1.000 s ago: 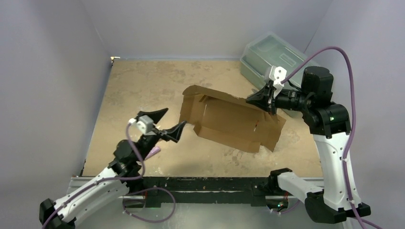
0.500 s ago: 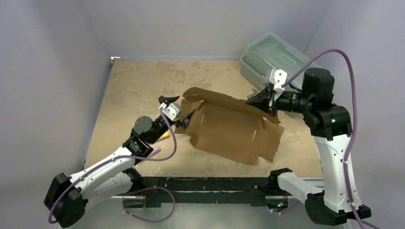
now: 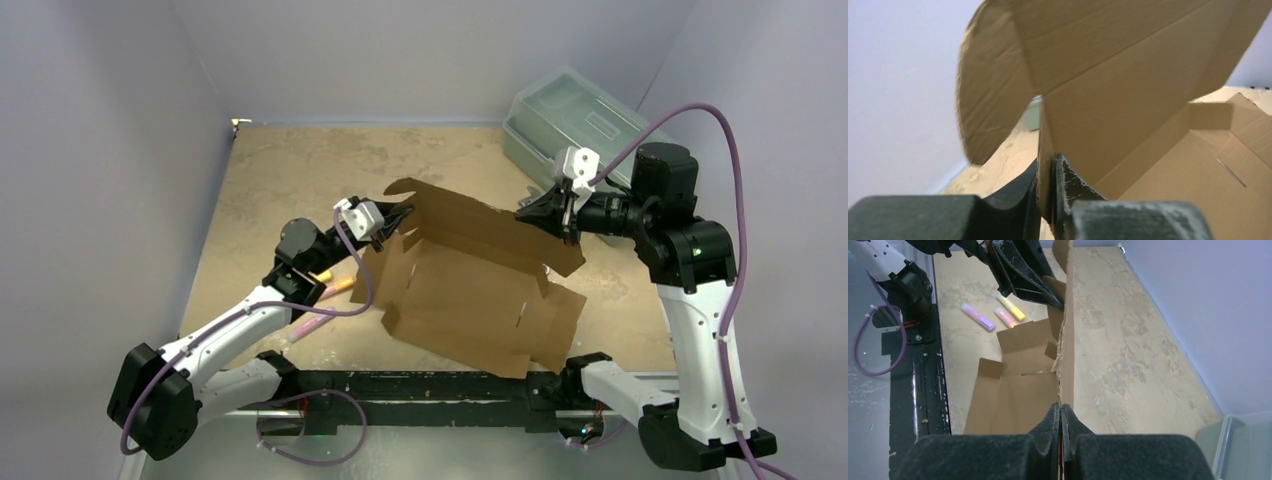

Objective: Fold the paper box
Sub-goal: Fold the paper box at the center of the board.

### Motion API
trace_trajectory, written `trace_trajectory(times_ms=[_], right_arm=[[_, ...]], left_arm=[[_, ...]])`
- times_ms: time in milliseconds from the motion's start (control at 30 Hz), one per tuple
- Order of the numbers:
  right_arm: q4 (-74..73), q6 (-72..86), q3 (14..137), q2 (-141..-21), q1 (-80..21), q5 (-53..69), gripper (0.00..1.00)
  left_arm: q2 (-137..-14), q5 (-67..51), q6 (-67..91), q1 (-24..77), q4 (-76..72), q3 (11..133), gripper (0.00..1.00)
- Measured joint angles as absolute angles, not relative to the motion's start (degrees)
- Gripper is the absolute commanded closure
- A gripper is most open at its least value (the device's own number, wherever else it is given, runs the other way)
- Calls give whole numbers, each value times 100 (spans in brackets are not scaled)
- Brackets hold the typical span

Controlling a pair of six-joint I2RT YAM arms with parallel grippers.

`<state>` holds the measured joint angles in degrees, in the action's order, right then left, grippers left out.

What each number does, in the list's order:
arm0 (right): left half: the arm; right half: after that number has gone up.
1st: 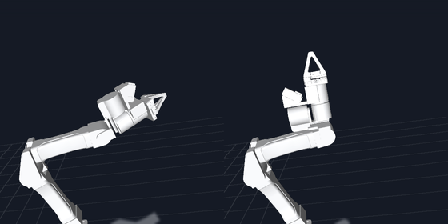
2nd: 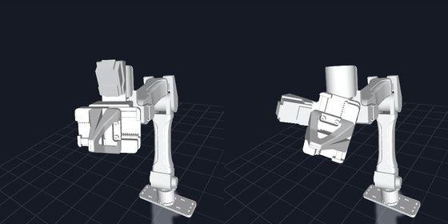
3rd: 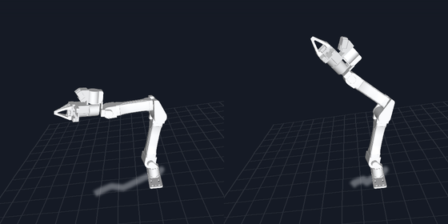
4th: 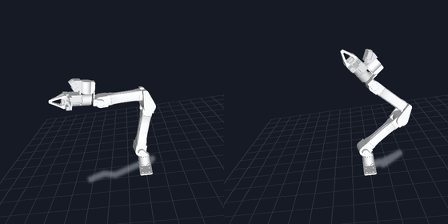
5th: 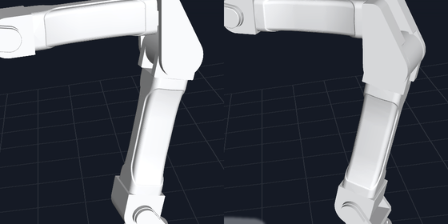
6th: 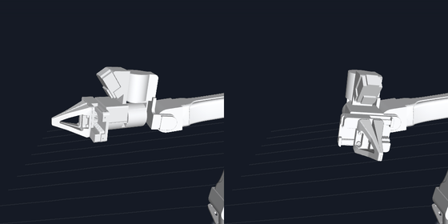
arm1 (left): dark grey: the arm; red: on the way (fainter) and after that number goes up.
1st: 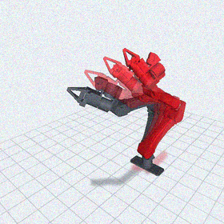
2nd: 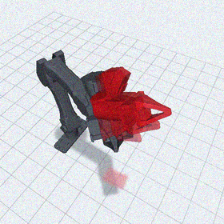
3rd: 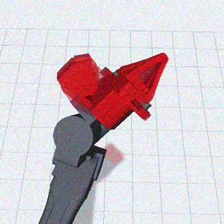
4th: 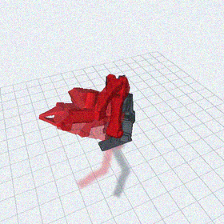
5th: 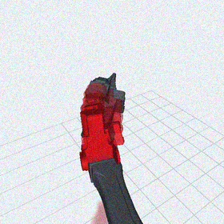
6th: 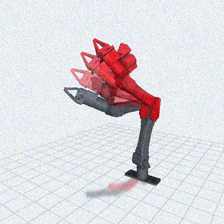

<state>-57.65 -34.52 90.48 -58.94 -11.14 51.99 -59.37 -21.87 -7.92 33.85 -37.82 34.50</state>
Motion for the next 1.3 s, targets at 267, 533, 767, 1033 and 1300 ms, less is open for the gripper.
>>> trace_trajectory(times_ms=[267, 533, 767, 1033, 1300], right_arm=[[-5918, -3546, 9282, -6141, -1114, 4947, 58], [-6396, -3975, 9614, -6759, -1114, 4591, 36], [-6665, -4318, 9609, -7109, -1127, 4403, 38], [-6661, -4403, 9546, -7126, -1343, 4005, 50], [-6641, -4381, 9260, -7037, -1444, 3785, 97]], left_arm=[[-6031, -2534, -952, 3343, -3454, 3769, 100], [-6226, -2596, -1186, 3350, -3277, 4204, 100], [-6287, -2689, -1223, 3350, -3218, 4292, 100], [-6353, -2668, -1212, 3350, -3208, 4298, 100], [-6353, -2482, -1149, 3350, -3240, 4298, 100]])
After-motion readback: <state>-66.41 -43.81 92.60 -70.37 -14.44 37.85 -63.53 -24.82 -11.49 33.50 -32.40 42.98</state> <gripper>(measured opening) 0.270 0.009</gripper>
